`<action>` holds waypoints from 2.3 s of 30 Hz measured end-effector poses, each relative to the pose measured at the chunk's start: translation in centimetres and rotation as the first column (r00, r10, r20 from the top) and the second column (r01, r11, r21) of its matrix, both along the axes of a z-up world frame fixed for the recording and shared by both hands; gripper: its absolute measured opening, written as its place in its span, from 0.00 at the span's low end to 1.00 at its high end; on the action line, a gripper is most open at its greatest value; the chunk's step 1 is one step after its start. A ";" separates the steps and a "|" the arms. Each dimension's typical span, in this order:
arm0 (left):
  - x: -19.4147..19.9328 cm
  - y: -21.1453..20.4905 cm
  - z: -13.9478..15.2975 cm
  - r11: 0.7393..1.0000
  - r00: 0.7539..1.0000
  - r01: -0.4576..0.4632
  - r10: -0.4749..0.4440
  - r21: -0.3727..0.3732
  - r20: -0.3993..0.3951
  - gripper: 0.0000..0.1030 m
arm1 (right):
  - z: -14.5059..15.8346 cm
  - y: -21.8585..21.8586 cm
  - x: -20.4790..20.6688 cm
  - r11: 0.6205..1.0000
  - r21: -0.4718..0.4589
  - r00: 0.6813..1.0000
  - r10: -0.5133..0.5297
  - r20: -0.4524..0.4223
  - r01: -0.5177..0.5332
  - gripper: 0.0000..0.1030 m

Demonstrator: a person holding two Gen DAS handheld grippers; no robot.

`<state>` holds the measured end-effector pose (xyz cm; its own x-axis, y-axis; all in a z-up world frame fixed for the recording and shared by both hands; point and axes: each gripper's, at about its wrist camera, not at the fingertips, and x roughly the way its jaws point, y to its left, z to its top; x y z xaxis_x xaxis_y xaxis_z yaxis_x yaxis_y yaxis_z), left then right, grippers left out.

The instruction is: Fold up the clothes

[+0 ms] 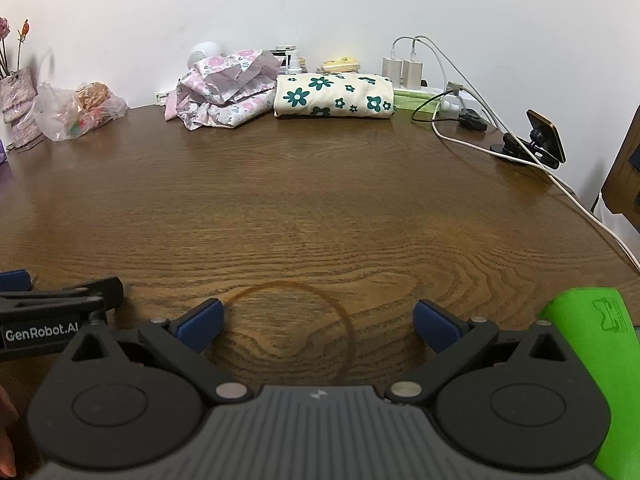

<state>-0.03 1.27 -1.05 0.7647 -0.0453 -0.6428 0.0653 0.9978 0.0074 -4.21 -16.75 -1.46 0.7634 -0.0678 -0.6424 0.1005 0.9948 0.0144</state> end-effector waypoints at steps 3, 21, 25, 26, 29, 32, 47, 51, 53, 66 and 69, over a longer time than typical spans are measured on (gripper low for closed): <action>-0.3 0.1 0.0 1.000 1.000 0.007 -0.007 0.000 0.000 1.00 | 0.0 0.0 -0.5 1.000 0.001 1.000 0.006 0.001 -0.006 1.00; -0.3 0.1 0.1 1.000 1.000 0.000 0.000 0.000 -0.001 1.00 | 0.1 0.0 -0.1 1.000 -0.001 1.000 0.019 0.000 -0.019 1.00; -0.2 0.0 0.1 1.000 1.000 -0.002 0.002 0.003 -0.002 1.00 | 0.0 0.0 -0.2 1.000 -0.001 1.000 0.019 0.000 -0.019 1.00; -0.3 0.0 0.1 1.000 1.000 -0.002 0.002 0.002 -0.002 1.00 | 0.0 0.0 -0.2 1.000 -0.001 1.000 0.019 0.000 -0.019 1.00; -0.3 0.0 0.1 1.000 1.000 -0.002 0.002 0.002 -0.002 1.00 | 0.0 0.0 -0.2 1.000 -0.001 1.000 0.019 0.000 -0.019 1.00; -0.3 0.1 0.1 1.000 1.000 -0.001 0.001 0.002 -0.002 1.00 | 0.0 0.0 -0.2 1.000 -0.001 1.000 0.018 0.000 -0.018 1.00; -0.3 0.1 0.1 1.000 1.000 0.000 0.000 0.002 -0.002 1.00 | 0.0 0.0 -0.2 1.000 0.000 1.000 0.018 0.001 -0.018 1.00; -0.3 0.1 0.2 1.000 1.000 0.000 0.000 0.002 -0.003 1.00 | 0.0 0.0 -0.2 1.000 0.000 1.000 0.018 0.000 -0.018 1.00; -0.3 0.1 0.2 1.000 1.000 0.000 0.000 0.002 -0.003 1.00 | 0.0 0.0 -0.2 1.000 0.000 1.000 0.018 0.000 -0.018 0.99; -0.3 0.1 0.2 1.000 1.000 0.001 -0.001 0.002 -0.003 1.00 | 0.0 0.0 -0.2 1.000 0.000 1.000 0.018 0.000 -0.018 0.99; -0.4 0.1 0.2 1.000 1.000 0.000 0.000 0.001 -0.003 1.00 | 0.0 0.0 -0.2 1.000 0.000 1.000 0.018 0.000 -0.018 0.99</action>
<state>-0.40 1.36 -0.87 0.7628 -0.0446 -0.6451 0.0657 0.9978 0.0086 -4.40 -16.78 -1.42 0.7647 -0.0536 -0.6421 0.0823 0.9965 0.0148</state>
